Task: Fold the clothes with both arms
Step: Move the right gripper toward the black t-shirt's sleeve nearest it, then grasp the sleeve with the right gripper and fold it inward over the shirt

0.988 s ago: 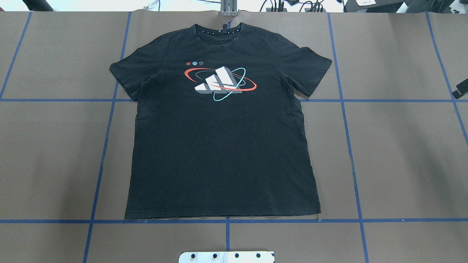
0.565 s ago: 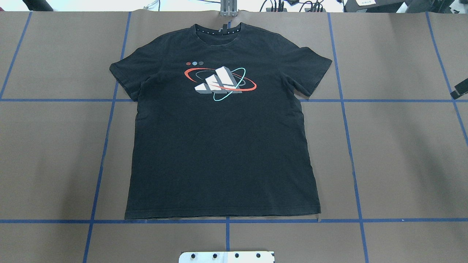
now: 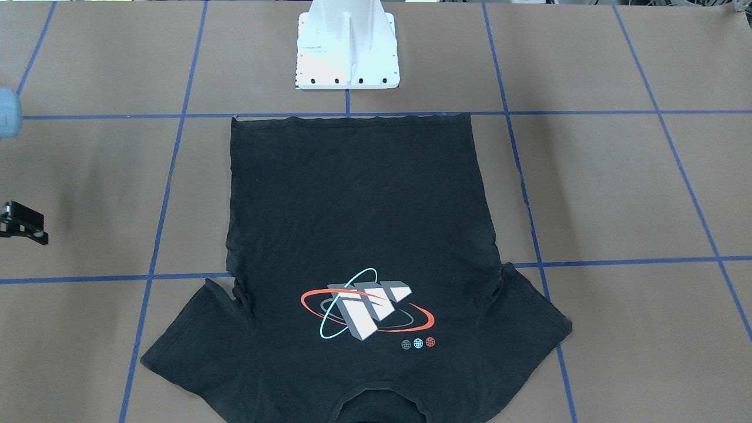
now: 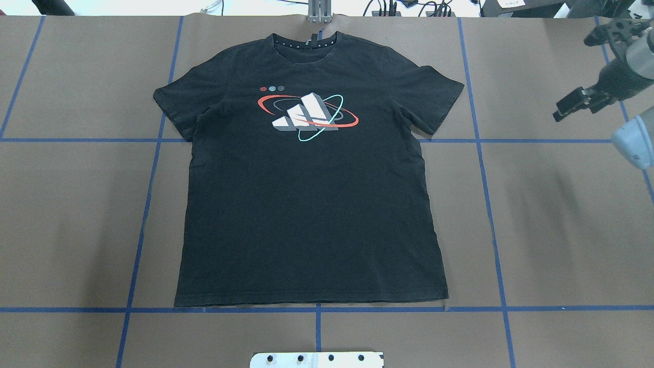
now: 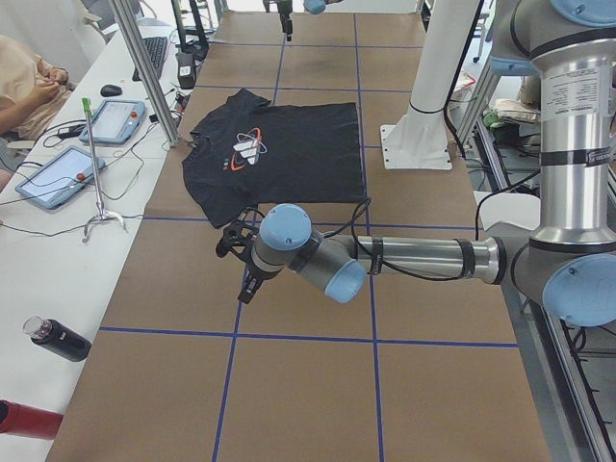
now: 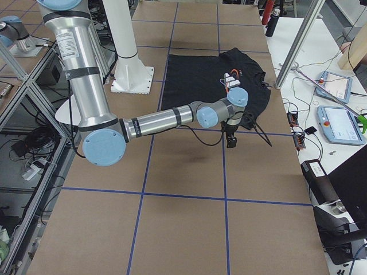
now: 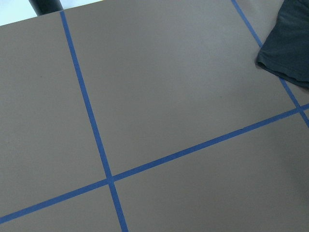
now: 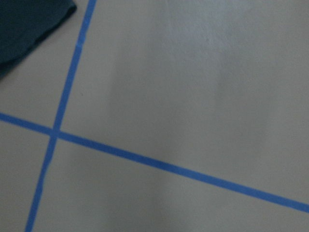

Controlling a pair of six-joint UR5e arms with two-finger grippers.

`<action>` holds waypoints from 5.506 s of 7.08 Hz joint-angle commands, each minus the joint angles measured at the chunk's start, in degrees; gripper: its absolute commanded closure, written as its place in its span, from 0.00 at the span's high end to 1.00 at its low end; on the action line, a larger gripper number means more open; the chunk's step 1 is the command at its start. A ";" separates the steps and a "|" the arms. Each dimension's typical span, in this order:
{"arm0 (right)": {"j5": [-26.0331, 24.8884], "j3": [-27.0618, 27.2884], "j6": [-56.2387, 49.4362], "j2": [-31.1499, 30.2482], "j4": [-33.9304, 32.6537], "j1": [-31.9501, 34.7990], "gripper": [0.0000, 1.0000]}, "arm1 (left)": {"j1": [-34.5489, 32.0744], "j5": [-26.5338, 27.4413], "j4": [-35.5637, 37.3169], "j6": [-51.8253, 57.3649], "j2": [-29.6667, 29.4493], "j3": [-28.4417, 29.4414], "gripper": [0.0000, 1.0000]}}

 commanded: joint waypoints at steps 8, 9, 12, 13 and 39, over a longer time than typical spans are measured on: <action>-21.09 -27.45 39.15 19.09 23.61 -11.32 0.78 | 0.16 0.02 -3.23 -1.37 0.18 0.49 1.00; -21.18 -27.72 39.23 19.18 23.61 -11.59 0.78 | 0.16 0.02 -3.23 -1.37 0.18 0.49 1.00; -23.64 -31.06 39.06 21.55 23.61 -12.82 0.71 | 0.16 0.02 -3.32 -1.28 0.27 0.75 1.00; -23.64 -31.76 38.88 21.56 23.61 -12.82 0.68 | 0.16 0.02 -3.32 -1.28 0.27 0.84 1.00; -29.00 -0.48 57.69 19.68 14.83 -26.78 1.00 | 21.64 12.00 -4.90 -28.17 -25.19 11.09 0.99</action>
